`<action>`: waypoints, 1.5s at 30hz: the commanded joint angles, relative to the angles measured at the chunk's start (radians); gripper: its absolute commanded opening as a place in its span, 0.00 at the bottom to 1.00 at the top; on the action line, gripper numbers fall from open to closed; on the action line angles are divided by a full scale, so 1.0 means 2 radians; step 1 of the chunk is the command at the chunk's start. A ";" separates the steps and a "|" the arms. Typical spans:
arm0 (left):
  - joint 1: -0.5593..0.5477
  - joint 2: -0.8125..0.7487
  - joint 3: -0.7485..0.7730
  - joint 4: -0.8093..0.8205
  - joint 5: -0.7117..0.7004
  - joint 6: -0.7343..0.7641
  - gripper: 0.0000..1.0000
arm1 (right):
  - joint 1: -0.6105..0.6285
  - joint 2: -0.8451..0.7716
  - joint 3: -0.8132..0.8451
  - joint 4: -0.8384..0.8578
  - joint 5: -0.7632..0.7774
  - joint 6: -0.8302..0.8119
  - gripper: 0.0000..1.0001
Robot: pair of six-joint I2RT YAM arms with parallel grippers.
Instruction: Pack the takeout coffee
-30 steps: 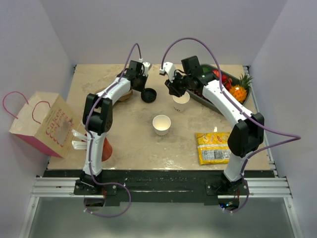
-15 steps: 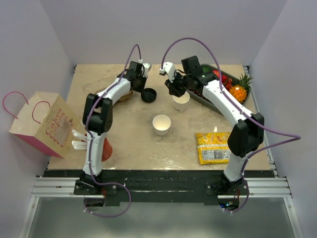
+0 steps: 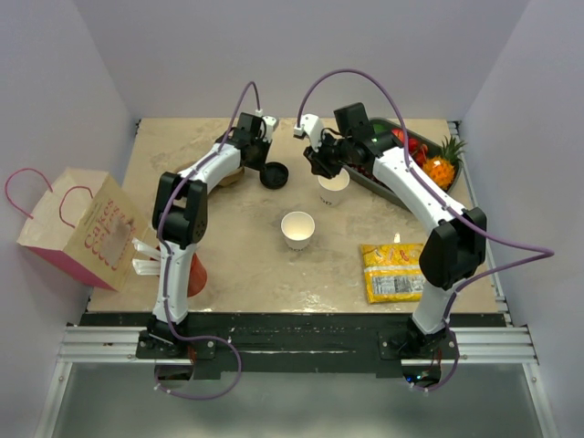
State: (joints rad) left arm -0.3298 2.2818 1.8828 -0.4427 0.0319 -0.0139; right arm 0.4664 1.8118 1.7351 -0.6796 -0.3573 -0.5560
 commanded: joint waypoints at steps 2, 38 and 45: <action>-0.002 -0.019 -0.003 0.005 0.002 0.005 0.18 | 0.001 0.005 0.018 0.012 -0.010 0.008 0.29; -0.005 -0.103 0.013 0.016 0.088 0.005 0.00 | -0.006 0.029 0.077 0.020 0.013 0.032 0.28; -0.005 -0.154 -0.024 0.043 0.129 0.040 0.00 | -0.051 0.048 0.136 0.002 -0.025 0.106 0.28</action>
State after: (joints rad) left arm -0.3351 2.0766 1.8671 -0.4259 0.2211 0.0170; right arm 0.4309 1.9072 1.9301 -0.6807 -0.3618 -0.4683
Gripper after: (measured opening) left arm 0.015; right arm 0.287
